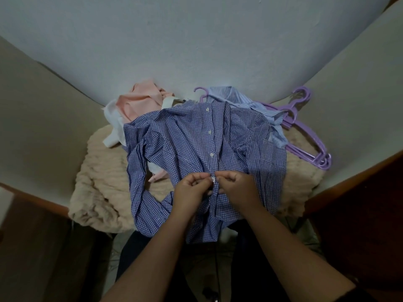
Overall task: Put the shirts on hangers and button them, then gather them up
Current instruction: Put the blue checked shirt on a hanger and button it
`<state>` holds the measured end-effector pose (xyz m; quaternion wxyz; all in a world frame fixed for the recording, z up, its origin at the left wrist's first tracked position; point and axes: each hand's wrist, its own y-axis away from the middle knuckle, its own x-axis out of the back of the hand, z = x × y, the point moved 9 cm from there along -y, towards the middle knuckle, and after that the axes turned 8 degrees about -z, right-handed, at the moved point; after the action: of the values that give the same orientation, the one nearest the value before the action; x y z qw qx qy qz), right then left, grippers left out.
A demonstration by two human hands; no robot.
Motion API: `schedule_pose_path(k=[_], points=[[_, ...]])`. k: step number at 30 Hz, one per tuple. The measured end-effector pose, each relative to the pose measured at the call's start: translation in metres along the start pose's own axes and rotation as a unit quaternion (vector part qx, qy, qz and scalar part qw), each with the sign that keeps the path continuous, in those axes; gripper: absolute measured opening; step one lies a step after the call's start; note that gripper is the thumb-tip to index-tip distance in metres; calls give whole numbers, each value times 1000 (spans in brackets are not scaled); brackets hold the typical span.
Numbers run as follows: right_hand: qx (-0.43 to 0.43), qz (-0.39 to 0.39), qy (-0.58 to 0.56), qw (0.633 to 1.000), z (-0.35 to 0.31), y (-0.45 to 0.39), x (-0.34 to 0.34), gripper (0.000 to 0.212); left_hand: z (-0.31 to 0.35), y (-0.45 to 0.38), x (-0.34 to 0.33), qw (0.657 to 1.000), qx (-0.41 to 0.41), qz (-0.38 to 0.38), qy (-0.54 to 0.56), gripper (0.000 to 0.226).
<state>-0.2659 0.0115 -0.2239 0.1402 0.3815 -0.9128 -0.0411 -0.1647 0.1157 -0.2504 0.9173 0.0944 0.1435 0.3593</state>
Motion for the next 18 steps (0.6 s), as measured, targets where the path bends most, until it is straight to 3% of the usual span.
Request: schedule_pose_path(k=[8,18], points=[[7,-29,2,1000,0,-19,2,20,9,-20,5,1000,9,3,3,15],[63,12,15,998,-51,-110,25,20,93,-106,-2,994,-88,6,-65,14]])
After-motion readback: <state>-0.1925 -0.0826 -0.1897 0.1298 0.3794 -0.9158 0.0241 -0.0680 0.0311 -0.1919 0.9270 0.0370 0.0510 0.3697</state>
